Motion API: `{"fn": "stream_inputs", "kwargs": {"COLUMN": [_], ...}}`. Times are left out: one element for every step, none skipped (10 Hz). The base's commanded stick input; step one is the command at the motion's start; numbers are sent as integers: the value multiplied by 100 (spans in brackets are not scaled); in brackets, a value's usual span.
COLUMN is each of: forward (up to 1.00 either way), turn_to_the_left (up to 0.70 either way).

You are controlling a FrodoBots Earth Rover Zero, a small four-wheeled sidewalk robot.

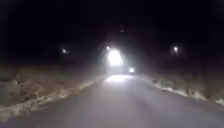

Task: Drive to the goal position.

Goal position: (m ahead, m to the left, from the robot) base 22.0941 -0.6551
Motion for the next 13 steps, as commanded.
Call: {"fn": "stream_inputs", "kwargs": {"forward": [100,100,100,100,100,100,100,100,100,100,100,100,100], "turn_to_the_left": [-2,-3,-3,-3,-4,-4,-5,-5,-4,-4,-4,-3,-2]}}
